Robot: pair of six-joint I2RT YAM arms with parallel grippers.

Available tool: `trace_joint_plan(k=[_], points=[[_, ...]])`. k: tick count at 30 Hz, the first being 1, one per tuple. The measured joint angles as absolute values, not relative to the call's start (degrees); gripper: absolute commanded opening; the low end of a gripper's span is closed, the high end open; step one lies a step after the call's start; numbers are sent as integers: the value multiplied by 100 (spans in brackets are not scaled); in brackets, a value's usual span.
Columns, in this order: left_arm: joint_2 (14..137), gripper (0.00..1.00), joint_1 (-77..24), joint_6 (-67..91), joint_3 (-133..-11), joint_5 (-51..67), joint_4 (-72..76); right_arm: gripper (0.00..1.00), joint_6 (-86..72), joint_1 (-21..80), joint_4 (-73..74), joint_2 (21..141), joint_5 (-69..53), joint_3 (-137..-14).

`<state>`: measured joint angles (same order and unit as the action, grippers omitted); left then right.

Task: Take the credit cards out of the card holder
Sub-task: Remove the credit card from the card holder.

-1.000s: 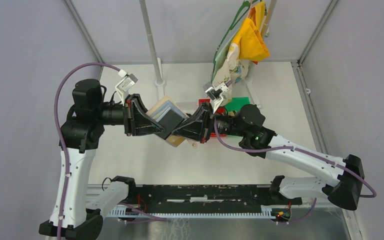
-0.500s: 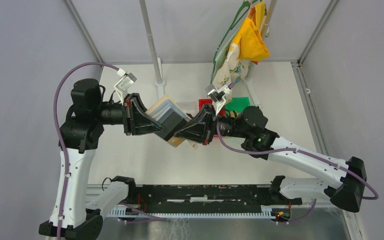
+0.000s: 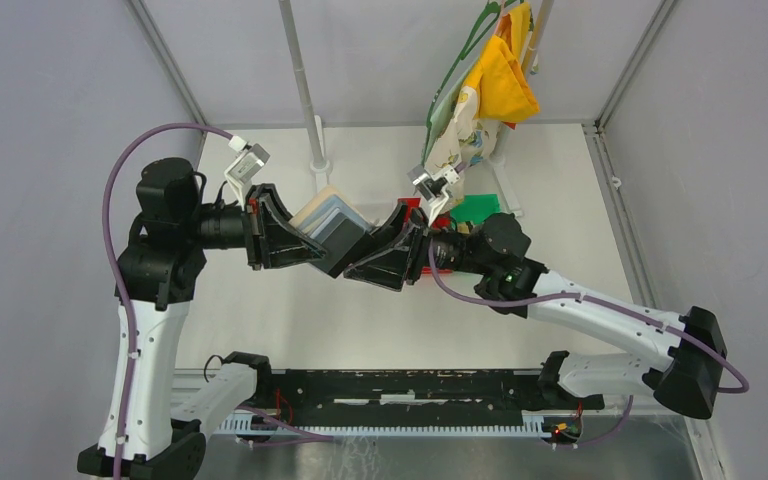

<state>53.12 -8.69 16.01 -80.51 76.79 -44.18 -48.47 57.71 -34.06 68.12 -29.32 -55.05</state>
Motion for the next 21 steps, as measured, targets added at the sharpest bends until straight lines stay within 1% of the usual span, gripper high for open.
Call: trace_joint_plan(k=[3,7,9,12,14,18,21], points=[[5308,2,-871,1603,-8055,7658,-4392,25,-4939,5771,-3489,6858,-2926,-5505],[5306,2,-873,1608,-8062,7666,-4397,2,-4967,5760,-3564,6862,-2808,-5505],[5308,3,-873,1608,-8062,7653,-4397,0,-4974,5754,-3570,6845,-2779,-5500],[5308,10,-875,1610,-8062,7647,-4401,0,-4963,5754,-3592,6768,-2749,-5415],[5310,12,-875,1612,-8062,7647,-4403,0,-4960,5745,-3612,6674,-2731,-5315],[5319,11,-875,1619,-8099,7640,-4403,0,-4960,5719,-3656,6429,-2709,-4995],[5321,9,-875,1623,-8106,7603,-4401,0,-4960,5706,-3669,6267,-2705,-4757]])
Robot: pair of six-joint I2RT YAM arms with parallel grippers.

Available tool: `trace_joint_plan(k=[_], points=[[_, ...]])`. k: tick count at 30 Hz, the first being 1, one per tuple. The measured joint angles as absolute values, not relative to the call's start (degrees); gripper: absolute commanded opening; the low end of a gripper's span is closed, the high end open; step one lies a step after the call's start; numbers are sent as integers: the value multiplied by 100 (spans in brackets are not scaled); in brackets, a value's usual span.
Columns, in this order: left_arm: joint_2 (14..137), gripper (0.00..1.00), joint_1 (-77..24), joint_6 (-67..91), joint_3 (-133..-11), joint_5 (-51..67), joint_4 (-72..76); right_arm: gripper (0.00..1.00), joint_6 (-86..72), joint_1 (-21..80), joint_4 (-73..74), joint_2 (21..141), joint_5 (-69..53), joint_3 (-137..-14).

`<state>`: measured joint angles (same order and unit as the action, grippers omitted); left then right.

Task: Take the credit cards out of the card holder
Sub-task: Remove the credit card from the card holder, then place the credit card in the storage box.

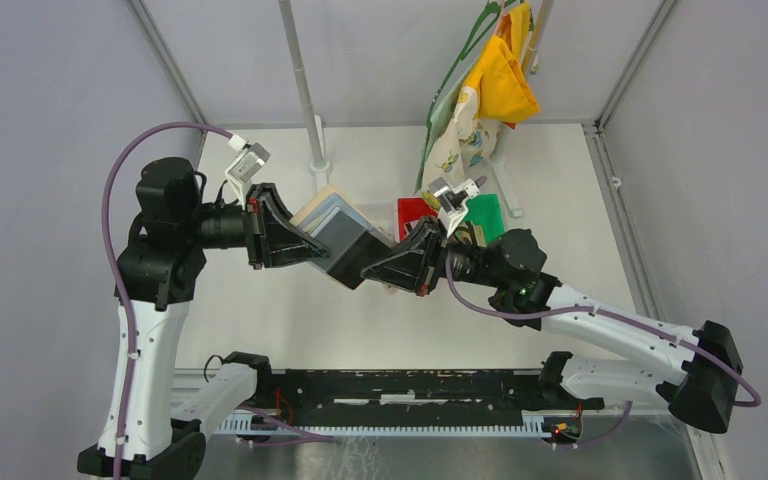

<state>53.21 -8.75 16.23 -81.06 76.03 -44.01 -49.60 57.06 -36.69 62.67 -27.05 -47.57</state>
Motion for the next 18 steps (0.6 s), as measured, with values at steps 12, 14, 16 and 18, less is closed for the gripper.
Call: trace_joint_plan(k=[12,14,16,18], points=[[5513,7,-875,1341,-8600,6952,-4842,0,-4397,4353,-1988,5389,-3116,-4508],[5594,7,-875,1127,-8718,6720,-5072,0,-4198,4045,-1573,5269,-3183,-4519],[5645,7,-875,943,-8746,6523,-5240,0,-4005,3863,-1162,5284,-3304,-4589],[5680,7,-875,786,-8746,6237,-5419,0,-3795,3789,-825,5430,-3411,-4705]])
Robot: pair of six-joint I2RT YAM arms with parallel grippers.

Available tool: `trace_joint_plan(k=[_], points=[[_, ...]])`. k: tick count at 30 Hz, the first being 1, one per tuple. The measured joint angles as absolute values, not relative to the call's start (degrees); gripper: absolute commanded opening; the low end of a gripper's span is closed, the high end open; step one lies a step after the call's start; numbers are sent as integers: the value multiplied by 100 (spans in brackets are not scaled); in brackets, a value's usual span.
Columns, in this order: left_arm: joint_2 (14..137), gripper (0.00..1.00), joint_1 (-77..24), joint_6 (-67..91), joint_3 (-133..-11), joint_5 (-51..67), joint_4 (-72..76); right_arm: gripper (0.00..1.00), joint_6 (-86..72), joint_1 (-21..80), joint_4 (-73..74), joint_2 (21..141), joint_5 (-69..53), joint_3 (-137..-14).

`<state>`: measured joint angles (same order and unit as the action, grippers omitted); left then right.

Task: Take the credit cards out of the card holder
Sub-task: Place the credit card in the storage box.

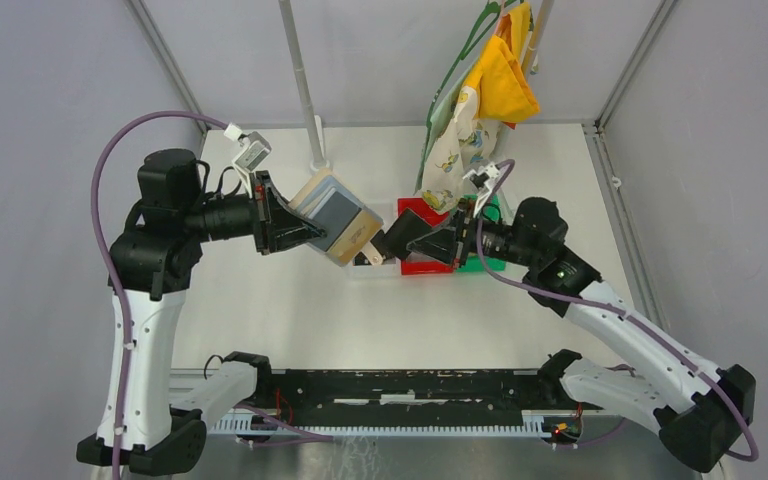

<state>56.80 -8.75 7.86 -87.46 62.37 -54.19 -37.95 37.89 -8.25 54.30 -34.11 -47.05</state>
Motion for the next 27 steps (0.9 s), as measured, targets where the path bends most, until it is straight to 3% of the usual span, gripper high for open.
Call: trace_joint_plan(k=[5,17,27], points=[[5684,7,-875,113,-8836,5677,-5846,0,-3135,3717,-36,6248,-3450,-5196],[5378,5,-875,-672,-8888,5859,-6429,0,-1564,3701,1717,10175,-2698,-7824],[5349,6,-875,-770,-8888,6066,-6469,0,-1166,3833,2403,11448,-2139,-8844]])
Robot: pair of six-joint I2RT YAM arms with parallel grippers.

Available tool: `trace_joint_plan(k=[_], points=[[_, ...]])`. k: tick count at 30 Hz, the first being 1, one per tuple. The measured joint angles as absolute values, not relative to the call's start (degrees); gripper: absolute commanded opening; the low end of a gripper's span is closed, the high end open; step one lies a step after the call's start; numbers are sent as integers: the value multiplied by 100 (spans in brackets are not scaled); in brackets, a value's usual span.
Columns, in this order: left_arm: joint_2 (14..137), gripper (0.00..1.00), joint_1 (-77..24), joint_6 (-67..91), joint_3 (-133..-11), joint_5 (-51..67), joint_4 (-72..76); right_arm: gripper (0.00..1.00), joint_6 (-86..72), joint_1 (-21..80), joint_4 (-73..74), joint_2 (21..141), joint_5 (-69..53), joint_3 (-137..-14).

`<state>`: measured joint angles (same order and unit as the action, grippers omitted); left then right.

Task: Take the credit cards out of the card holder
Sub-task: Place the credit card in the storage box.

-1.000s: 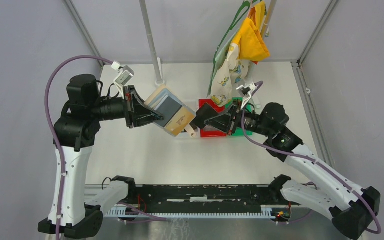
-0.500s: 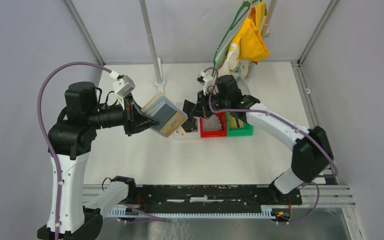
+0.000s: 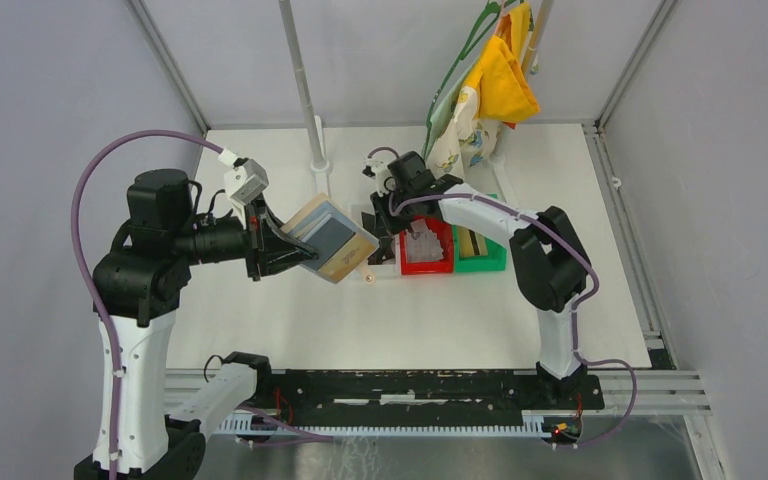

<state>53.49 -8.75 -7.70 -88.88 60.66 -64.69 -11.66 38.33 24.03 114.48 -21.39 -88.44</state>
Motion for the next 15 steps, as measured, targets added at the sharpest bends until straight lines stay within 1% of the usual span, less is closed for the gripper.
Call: trace_joint_plan(k=[9,10,13,15], points=[[5349,7,-875,-784,-8882,6193,-6466,0,-1142,3986,2394,11913,-2093,-8941],[5349,7,-875,-784,-8871,6208,-6464,3,-1144,3986,2390,11924,-2095,-8952],[5345,7,-875,-825,-8807,6222,-6464,15,-1114,3992,2373,12001,-2134,-9072],[5317,7,-875,-899,-8744,6241,-6471,27,-1068,4003,2364,12016,-2093,-9094]])
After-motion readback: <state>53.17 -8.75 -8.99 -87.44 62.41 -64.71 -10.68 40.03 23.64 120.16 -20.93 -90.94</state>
